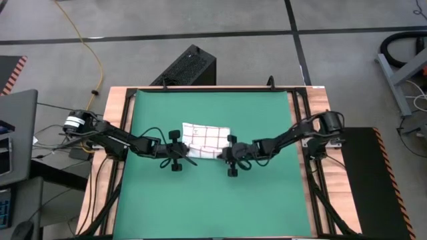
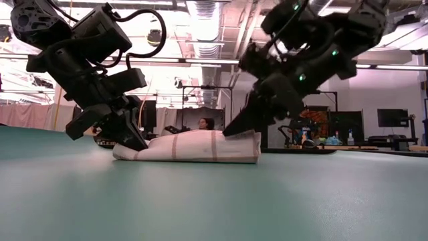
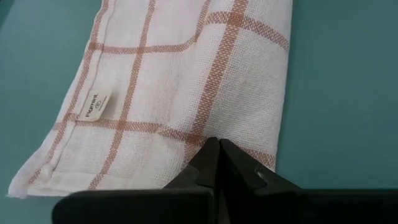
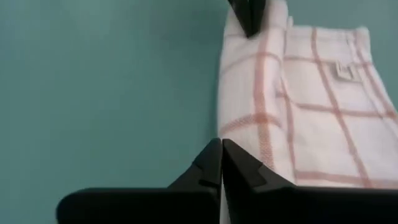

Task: Roll towel
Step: Roll the white towel

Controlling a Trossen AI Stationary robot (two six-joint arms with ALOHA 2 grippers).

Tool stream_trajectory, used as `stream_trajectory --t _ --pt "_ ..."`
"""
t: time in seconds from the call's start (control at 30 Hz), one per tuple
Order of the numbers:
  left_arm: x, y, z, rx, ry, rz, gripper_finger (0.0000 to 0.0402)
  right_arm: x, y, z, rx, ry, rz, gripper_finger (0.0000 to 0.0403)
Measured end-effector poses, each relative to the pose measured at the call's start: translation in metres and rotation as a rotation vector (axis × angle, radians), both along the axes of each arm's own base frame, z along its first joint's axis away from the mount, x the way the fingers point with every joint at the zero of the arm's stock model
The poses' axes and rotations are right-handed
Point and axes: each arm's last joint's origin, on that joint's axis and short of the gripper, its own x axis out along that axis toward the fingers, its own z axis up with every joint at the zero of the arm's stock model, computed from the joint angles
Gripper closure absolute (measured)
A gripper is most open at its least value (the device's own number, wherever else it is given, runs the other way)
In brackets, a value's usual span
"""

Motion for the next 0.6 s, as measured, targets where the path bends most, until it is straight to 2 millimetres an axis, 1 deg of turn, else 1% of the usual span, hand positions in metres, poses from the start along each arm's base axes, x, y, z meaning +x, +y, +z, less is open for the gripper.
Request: stream_trajectory --t 0.1,0.2,0.37,0.6 --pt "0.0 0.0 0.0 -0.002 -0.001 0.002 0.0402 0.001 -0.012 -0.004 -0.002 0.02 -0.035 0.0378" --pt "0.0 0.0 0.0 -0.003 0.0 0.002 0.0402 0.001 -0.021 -0.002 -0.001 0.016 -0.064 0.0381" --pt "0.0 0.0 0.0 -0.003 0.001 0.001 0.0402 0.002 -0.03 -0.004 0.02 0.022 -0.068 0.0381" --pt "0.0 -0.001 0.001 -0.003 0.0 -0.003 0.0402 0.006 -0.034 -0.027 0.044 0.075 -0.08 0.0381"
